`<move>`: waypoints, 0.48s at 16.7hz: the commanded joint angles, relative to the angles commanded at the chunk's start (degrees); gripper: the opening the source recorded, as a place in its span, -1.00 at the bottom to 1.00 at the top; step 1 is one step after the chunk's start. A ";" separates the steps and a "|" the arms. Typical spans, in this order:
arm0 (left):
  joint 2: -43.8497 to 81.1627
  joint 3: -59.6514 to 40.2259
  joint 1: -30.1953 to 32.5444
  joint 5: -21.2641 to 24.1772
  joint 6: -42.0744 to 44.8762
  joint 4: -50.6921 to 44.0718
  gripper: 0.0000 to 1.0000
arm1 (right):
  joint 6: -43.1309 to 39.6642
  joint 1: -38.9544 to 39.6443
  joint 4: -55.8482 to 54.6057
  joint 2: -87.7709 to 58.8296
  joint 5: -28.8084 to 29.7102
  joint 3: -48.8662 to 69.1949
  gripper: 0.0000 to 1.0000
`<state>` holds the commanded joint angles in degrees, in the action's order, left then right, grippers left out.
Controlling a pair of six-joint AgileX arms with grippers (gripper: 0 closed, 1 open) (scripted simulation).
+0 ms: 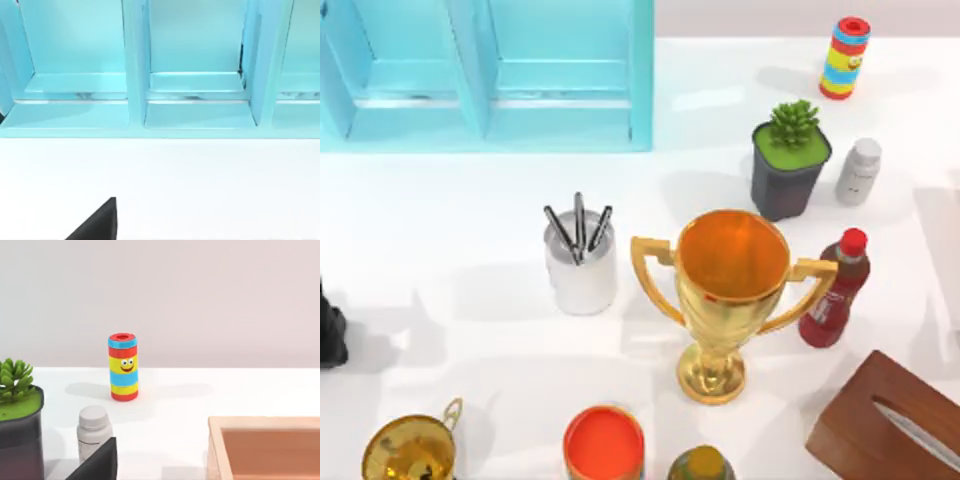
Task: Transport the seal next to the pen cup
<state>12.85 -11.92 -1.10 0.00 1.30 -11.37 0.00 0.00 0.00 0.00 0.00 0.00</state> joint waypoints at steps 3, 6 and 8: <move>13.67 -11.65 -1.02 0.00 1.20 -10.67 1.00 | 0.00 0.00 0.00 0.00 0.00 0.00 1.00; 30.05 -24.76 -2.19 0.01 2.58 -22.78 1.00 | 0.00 0.00 0.00 0.00 0.00 0.00 1.00; 41.53 -33.64 -2.99 0.01 3.51 -30.99 1.00 | 0.00 0.00 0.00 0.00 0.00 0.00 1.00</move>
<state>54.38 -45.57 -4.09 0.01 4.81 -42.36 0.00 0.00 0.00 0.00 0.00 0.00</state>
